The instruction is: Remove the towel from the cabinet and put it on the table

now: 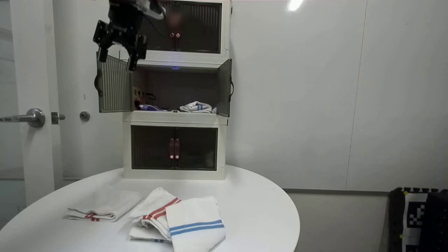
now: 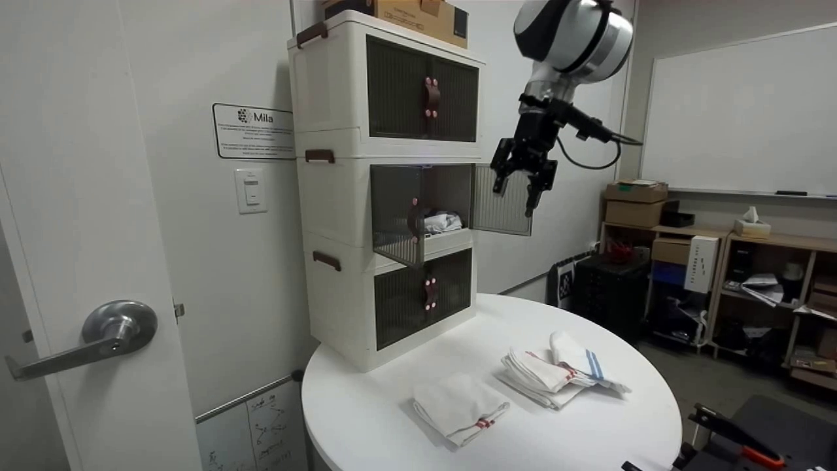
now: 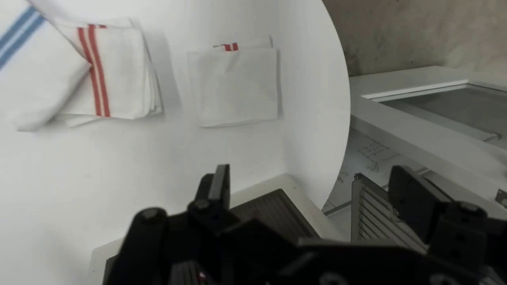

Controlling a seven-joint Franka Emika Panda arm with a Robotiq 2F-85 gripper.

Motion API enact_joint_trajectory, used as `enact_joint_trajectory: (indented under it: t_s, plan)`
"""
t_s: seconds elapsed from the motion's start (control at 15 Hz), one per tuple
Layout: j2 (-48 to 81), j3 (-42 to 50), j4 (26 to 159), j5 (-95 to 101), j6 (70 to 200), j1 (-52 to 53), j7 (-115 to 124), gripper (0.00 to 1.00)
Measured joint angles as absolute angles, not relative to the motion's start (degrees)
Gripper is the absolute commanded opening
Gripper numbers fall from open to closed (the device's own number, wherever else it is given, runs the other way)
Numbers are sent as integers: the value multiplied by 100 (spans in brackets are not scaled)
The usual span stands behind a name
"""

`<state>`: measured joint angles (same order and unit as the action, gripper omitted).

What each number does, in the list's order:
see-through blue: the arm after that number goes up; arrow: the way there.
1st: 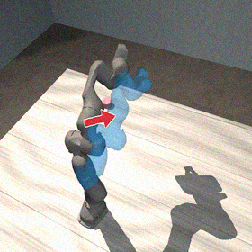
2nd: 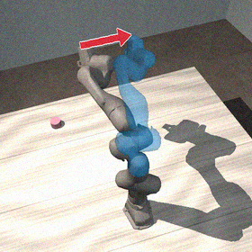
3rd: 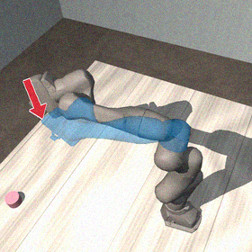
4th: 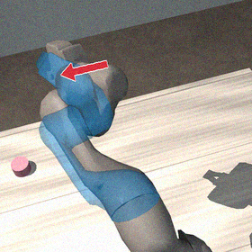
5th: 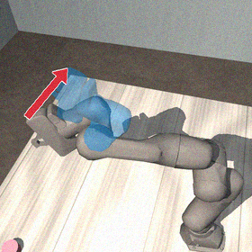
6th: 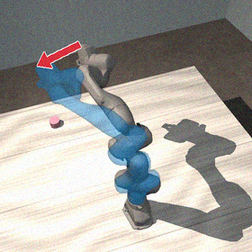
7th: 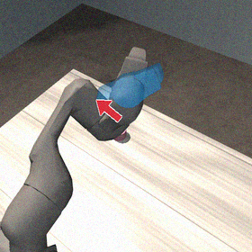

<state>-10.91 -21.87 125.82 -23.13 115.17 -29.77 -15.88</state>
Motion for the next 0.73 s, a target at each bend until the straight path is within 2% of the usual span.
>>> enact_joint_trajectory:
  t_s: [0.2, 0.33, 0.73]
  plan:
    - [-1465, -853, 12046, -1195, 10239, -2215, -1682, 100]
    - [-1702, -287, 11685, -488, 9739, -1839, -1881, 100]
    - [-1857, -53, 11518, -173, 9600, -1553, -1981, 100]
